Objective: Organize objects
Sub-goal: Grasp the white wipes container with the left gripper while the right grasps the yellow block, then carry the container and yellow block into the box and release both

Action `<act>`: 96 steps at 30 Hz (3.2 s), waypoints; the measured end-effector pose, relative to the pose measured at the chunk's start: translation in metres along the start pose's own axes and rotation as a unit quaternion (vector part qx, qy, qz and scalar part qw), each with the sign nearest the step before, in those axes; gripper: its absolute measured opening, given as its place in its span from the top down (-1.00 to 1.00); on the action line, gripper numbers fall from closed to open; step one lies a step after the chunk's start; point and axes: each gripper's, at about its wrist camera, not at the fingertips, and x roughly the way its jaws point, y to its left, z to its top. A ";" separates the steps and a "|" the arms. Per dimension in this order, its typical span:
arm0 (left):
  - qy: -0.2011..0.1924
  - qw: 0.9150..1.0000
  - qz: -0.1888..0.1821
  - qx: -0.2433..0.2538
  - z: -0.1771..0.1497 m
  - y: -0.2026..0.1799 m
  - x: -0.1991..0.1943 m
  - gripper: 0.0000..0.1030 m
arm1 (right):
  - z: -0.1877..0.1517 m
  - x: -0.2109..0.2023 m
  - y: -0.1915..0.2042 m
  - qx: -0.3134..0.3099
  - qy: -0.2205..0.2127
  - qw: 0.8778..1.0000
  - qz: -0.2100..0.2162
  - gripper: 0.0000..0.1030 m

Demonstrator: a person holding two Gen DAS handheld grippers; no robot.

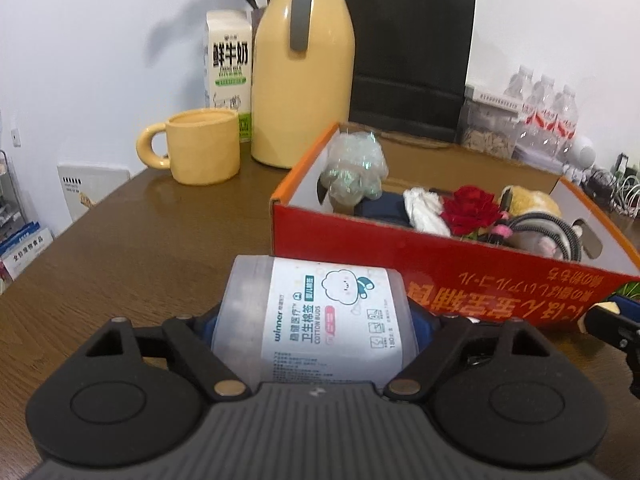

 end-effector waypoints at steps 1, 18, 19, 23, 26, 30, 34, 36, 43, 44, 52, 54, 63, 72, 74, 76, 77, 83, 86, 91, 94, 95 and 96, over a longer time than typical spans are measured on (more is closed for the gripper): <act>-0.006 1.000 0.000 0.000 0.001 0.000 -0.003 -0.64 | 0.000 0.000 0.000 -0.001 -0.002 1.000 0.000 0.42; -0.087 0.994 -0.062 0.015 0.036 -0.006 -0.051 -0.64 | 0.022 -0.008 0.014 -0.036 -0.035 0.999 0.013 0.42; -0.094 0.993 -0.064 0.021 0.041 -0.008 -0.052 -0.64 | 0.026 -0.007 0.017 -0.043 -0.038 0.998 0.013 0.42; -0.115 0.990 -0.076 0.040 0.065 -0.019 -0.050 -0.64 | 0.048 0.002 0.026 -0.069 -0.055 0.996 0.012 0.42; -0.127 0.987 -0.083 0.045 0.079 -0.026 -0.044 -0.64 | 0.063 0.014 0.030 -0.078 -0.063 0.995 0.013 0.42; -0.131 0.986 -0.089 0.045 0.092 -0.033 -0.027 -0.64 | 0.078 0.035 0.026 -0.073 -0.060 0.995 0.014 0.42; -0.124 0.987 -0.096 0.036 0.100 -0.033 -0.005 -0.64 | 0.088 0.059 0.018 -0.053 -0.042 0.998 0.016 0.42; -0.119 0.988 -0.098 0.032 0.103 -0.032 0.007 -0.64 | 0.092 0.070 0.013 -0.044 -0.034 0.998 0.014 0.42; -0.095 0.989 -0.103 0.043 0.106 -0.031 0.038 -0.64 | 0.095 0.096 0.006 -0.030 -0.011 0.999 0.006 0.42; -0.092 0.989 -0.103 0.045 0.105 -0.031 0.041 -0.64 | 0.095 0.098 0.005 -0.028 -0.008 1.000 0.006 0.42; -0.077 0.991 -0.097 0.057 0.101 -0.035 0.057 -0.64 | 0.088 0.104 -0.001 -0.026 0.013 1.000 0.004 0.42; -0.073 0.991 -0.097 0.059 0.100 -0.036 0.059 -0.64 | 0.088 0.104 0.000 -0.026 0.013 1.000 0.002 0.42; -0.088 0.992 -0.082 0.042 0.102 -0.033 0.056 -1.00 | 0.090 0.099 -0.002 -0.017 0.007 1.000 -0.007 -0.42; -0.090 0.993 -0.075 0.033 0.104 -0.031 0.054 -1.00 | 0.091 0.097 -0.003 -0.013 0.005 1.000 -0.016 -0.90; -0.091 0.992 -0.075 0.034 0.104 -0.031 0.053 -1.00 | 0.091 0.097 -0.003 -0.014 0.004 1.000 -0.017 -0.91; -0.094 0.992 -0.076 0.033 0.105 -0.031 0.050 -1.00 | 0.091 0.097 -0.003 -0.014 0.004 1.000 -0.016 -0.92; -0.096 0.992 -0.076 0.033 0.105 -0.031 0.049 -1.00 | 0.091 0.097 -0.003 -0.014 0.003 1.000 -0.016 -0.94; -0.109 0.990 -0.077 0.033 0.109 -0.028 0.031 -1.00 | 0.093 0.086 -0.001 -0.017 -0.010 1.000 -0.016 -1.00; -0.109 0.990 -0.082 0.033 0.107 -0.024 0.019 -1.00 | 0.094 0.077 -0.002 -0.015 -0.017 1.000 -0.017 -1.00; -0.101 0.991 -0.086 0.034 0.101 -0.015 0.001 -1.00 | 0.091 0.060 -0.002 -0.015 -0.022 1.000 -0.016 -1.00; -0.089 0.992 -0.084 0.040 0.094 -0.009 -0.008 -1.00 | 0.087 0.047 0.000 -0.019 -0.022 0.999 -0.020 -1.00; -0.085 0.992 -0.084 0.043 0.090 -0.008 -0.010 -1.00 | 0.085 0.043 0.000 -0.019 -0.022 0.999 -0.021 -1.00; -0.079 0.992 -0.084 0.046 0.086 -0.006 -0.013 -1.00 | 0.083 0.038 0.000 -0.019 -0.021 0.999 -0.022 -1.00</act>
